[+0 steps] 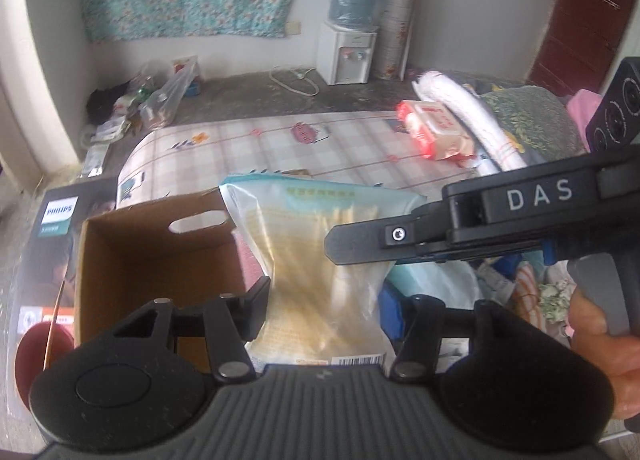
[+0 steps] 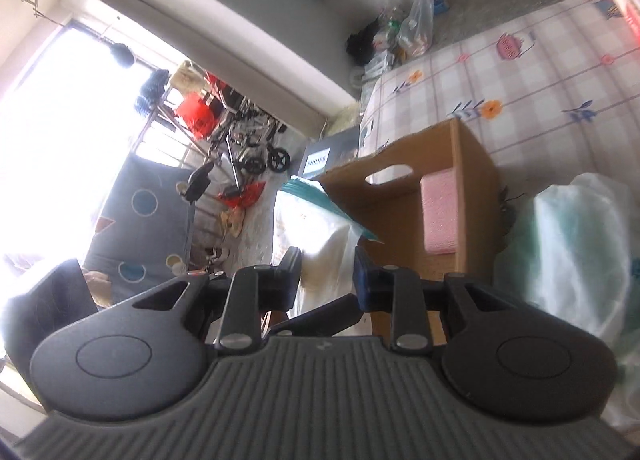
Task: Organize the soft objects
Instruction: 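Carry the cotton swab bag with the left gripper down into the box, then open the left gripper to release the swab bag beside the pink pad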
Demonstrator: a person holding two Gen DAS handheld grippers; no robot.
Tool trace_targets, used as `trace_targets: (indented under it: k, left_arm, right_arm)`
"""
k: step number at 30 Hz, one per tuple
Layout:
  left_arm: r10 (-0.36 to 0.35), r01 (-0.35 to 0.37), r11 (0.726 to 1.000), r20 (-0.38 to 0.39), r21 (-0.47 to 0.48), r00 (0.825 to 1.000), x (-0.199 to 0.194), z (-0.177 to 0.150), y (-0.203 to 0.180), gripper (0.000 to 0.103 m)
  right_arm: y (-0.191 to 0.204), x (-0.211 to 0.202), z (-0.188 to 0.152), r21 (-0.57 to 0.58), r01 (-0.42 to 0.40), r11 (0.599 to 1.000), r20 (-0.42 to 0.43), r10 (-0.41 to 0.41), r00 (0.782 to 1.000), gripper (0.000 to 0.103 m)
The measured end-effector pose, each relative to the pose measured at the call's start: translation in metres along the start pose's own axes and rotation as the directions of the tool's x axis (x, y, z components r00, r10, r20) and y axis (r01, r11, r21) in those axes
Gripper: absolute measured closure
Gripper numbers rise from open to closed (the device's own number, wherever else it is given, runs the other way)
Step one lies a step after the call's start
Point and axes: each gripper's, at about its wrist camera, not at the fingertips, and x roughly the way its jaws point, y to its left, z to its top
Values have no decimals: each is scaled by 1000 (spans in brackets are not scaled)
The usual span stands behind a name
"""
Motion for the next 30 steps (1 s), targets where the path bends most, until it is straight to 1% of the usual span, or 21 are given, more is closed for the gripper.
trace_targets:
  k: [4, 7, 10, 14, 16, 18, 20, 22, 25, 28, 30]
  left_arm:
    - [35, -38, 997, -42, -70, 999, 25, -1, 43, 46]
    - [42, -49, 993, -69, -106, 997, 49, 1, 67, 47]
    - [37, -53, 988, -108, -144, 993, 80, 5, 87, 47]
    - [56, -81, 982, -147, -172, 988, 116, 10, 103, 47]
    - [71, -99, 981, -165, -169, 984, 131, 12, 109, 47]
    - [91, -126, 977, -196, -171, 976, 150, 12, 112, 47]
    - [100, -141, 973, -220, -183, 970, 163, 11, 116, 48]
    - [104, -149, 969, -223, -195, 969, 171, 11, 118, 47]
    - [102, -149, 969, -230, -195, 968, 175, 13, 118, 47]
    - [111, -158, 971, -247, -178, 963, 179, 17, 118, 47]
    - [108, -157, 970, -253, -183, 961, 180, 17, 118, 42]
  right_arm:
    - [11, 55, 11, -8, 37, 999, -79, -38, 996, 77]
    - [3, 99, 30, -12, 87, 996, -125, -88, 988, 77]
    - [-7, 132, 43, 1, 129, 992, -159, -127, 979, 77]
    - [-23, 174, 60, -12, 173, 985, -178, -173, 969, 77]
    - [-32, 193, 67, -27, 192, 981, -189, -194, 963, 75]
    - [-40, 211, 73, -43, 220, 975, -199, -224, 954, 74]
    - [-43, 218, 76, -68, 258, 964, -185, -266, 946, 73]
    - [-45, 218, 78, -96, 270, 958, -157, -283, 946, 69]
    - [-41, 206, 81, -107, 251, 962, -130, -264, 956, 65]
    - [-35, 187, 81, -122, 236, 964, -91, -247, 965, 62]
    - [-33, 172, 82, -116, 223, 968, -71, -232, 970, 62]
